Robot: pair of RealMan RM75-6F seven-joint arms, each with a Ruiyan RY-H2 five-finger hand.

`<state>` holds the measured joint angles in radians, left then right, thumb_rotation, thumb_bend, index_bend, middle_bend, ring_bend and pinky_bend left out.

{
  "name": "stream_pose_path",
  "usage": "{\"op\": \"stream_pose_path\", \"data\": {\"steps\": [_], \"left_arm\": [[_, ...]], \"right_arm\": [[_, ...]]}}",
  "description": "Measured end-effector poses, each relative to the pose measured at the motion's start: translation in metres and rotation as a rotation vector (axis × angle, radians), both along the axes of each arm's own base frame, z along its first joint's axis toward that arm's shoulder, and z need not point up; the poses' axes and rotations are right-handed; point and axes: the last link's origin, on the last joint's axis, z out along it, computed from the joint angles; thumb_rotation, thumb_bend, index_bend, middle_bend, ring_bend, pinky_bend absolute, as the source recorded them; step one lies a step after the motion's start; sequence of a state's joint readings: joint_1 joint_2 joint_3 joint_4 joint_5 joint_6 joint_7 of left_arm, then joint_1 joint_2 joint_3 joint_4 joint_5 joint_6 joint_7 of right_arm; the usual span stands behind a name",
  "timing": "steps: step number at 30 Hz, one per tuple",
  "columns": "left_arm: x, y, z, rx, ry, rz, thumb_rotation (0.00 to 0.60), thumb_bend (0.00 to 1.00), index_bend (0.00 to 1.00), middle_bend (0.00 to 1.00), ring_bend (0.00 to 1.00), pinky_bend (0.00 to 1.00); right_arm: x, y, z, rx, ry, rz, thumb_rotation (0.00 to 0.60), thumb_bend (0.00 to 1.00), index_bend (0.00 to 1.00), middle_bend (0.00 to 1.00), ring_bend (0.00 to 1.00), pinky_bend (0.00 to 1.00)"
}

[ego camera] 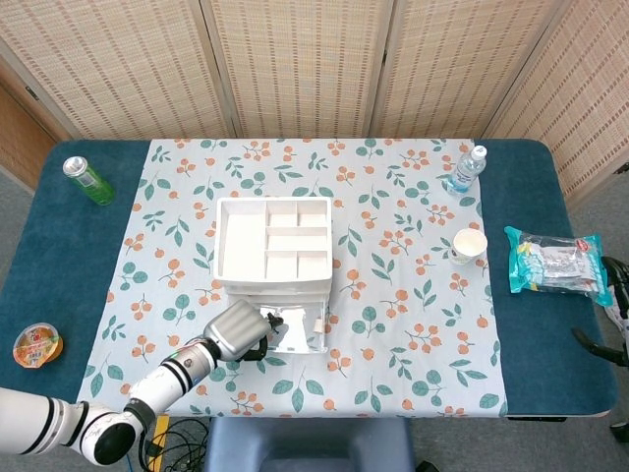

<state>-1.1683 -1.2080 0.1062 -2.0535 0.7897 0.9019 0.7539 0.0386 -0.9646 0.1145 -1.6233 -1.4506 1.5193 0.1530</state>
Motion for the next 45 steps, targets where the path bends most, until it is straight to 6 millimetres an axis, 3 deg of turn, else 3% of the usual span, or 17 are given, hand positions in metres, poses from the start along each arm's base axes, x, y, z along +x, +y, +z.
{"op": "stream_pose_path", "data": {"steps": [9,11,13,16,20,21,25,34,39,45], "left_arm": [[-0.001,0.002,0.008,0.018,-0.052,-0.004,0.001,0.87,0.20,0.96,1.00,1.00],[-0.001,0.003,0.010,0.024,-0.062,-0.010,0.041,0.86,0.20,0.96,1.00,1.00],[-0.002,0.004,0.011,0.031,-0.069,-0.018,0.099,0.86,0.20,0.96,1.00,1.00],[-0.003,0.007,0.013,0.041,-0.084,-0.034,0.260,0.79,0.22,0.96,1.00,1.00],[-0.003,0.011,0.015,0.056,-0.121,-0.067,0.560,0.60,0.26,0.96,1.00,1.00],[-0.002,0.012,0.015,0.060,-0.132,-0.077,0.590,0.56,0.28,0.96,1.00,1.00],[-0.002,0.018,0.015,0.067,-0.181,-0.117,0.600,0.42,0.32,0.97,1.00,1.00],[-0.002,0.029,0.009,0.042,-0.231,-0.222,0.600,0.25,0.34,0.97,1.00,1.00],[-0.003,0.032,0.006,0.032,-0.230,-0.309,0.600,0.18,0.34,0.97,1.00,1.00],[-0.008,0.039,0.002,0.051,-0.205,-0.419,0.600,0.15,0.32,0.97,1.00,1.00]], "right_arm": [[0.000,-0.001,0.000,0.002,-0.001,0.002,0.600,0.19,0.00,0.09,0.22,0.24],[0.000,-0.001,0.000,0.002,-0.002,0.004,0.600,0.19,0.00,0.09,0.22,0.24],[0.000,-0.001,0.000,0.002,-0.001,0.004,0.600,0.19,0.00,0.09,0.22,0.24],[0.000,0.000,0.000,0.000,-0.001,0.003,0.600,0.19,0.00,0.09,0.22,0.24],[0.001,-0.001,0.000,0.000,-0.001,0.005,0.600,0.19,0.00,0.09,0.22,0.24],[0.001,-0.001,0.000,0.001,-0.001,0.006,0.600,0.19,0.00,0.09,0.22,0.24],[0.002,-0.001,-0.001,0.003,-0.001,0.008,0.600,0.19,0.00,0.09,0.23,0.24],[0.001,0.000,0.000,0.001,-0.002,0.004,0.600,0.19,0.00,0.09,0.23,0.24],[0.001,0.001,0.000,0.000,-0.003,0.002,0.600,0.19,0.00,0.09,0.23,0.24],[0.001,0.001,0.000,0.000,-0.004,0.002,0.600,0.19,0.00,0.09,0.23,0.24]]}}
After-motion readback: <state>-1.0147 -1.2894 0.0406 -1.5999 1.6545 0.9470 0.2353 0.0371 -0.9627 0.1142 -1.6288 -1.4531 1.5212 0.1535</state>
